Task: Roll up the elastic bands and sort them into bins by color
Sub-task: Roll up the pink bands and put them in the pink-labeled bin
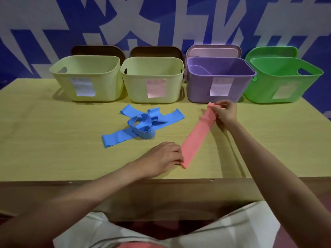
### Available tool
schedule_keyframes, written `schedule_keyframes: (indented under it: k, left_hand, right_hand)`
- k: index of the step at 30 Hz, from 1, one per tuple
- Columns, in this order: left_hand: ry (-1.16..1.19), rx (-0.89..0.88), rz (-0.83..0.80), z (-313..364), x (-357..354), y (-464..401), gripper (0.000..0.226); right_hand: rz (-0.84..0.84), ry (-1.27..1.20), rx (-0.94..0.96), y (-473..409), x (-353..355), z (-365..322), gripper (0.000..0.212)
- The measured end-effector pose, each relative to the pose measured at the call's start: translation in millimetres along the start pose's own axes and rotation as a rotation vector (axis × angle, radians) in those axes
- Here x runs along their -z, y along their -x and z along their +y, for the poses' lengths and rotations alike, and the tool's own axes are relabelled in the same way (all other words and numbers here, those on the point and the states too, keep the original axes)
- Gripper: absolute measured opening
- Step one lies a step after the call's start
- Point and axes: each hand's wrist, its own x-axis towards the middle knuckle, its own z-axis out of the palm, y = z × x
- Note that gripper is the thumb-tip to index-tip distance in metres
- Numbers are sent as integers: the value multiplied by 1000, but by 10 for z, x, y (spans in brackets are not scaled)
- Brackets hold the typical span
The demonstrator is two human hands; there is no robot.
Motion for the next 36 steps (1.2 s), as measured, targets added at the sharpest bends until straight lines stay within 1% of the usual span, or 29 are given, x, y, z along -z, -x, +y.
schedule_keyframes:
  k: [2,3,6,8,12,15,17,19,21,23,25,28,31,36]
  left_hand:
    - [103,26,-27,46,56,-17,12]
    - [171,43,-50,69,85,-28,11]
    - [308,62,-101,129,123,-68,9]
    - [336,59,-113,164,109,-95,10]
    - [361,55,-107,229,78,-163,11]
    - [372,75,-66,226,67,-198,11]
    - [355,93,-56,211,48,-196,11]
    - [337,108,-76,193,25,-183,13]
    - [316,108,-115,196,2,-166,16]
    - [294,99,-134,208,-21,-148,19]
    - [293,97,-127,219,-26,-137,22]
    - [297,89,-119,224,-6,-129,22]
    - [281,56,-97,211,-7,-95,17]
    - [258,45,31,177,-77,24,17]
  right_hand:
    - [24,12,28,-39,14,8,32]
    - [17,34,41,-57,11,7,32]
    - [-38,161,110,-81,-50,-12,17]
    - [-40,207,150,-67,-119,-50,12]
    - [-56,175,151,-62,-268,-124,9]
    - [-31,152,183,-64,-320,-166,12]
    - [-49,179,217,-55,-332,-146,17]
    - [-107,298,254,-43,-342,-70,23]
    - [-139,481,321,-36,-342,12,29]
    - [-115,606,385,-34,-331,46,34]
    - [-91,643,410,-21,-317,40,36]
    - [-77,587,417,65,-293,25,33]
    - [-75,469,380,273,-196,10,23]
    - [-123,229,347,1120,116,12,14]
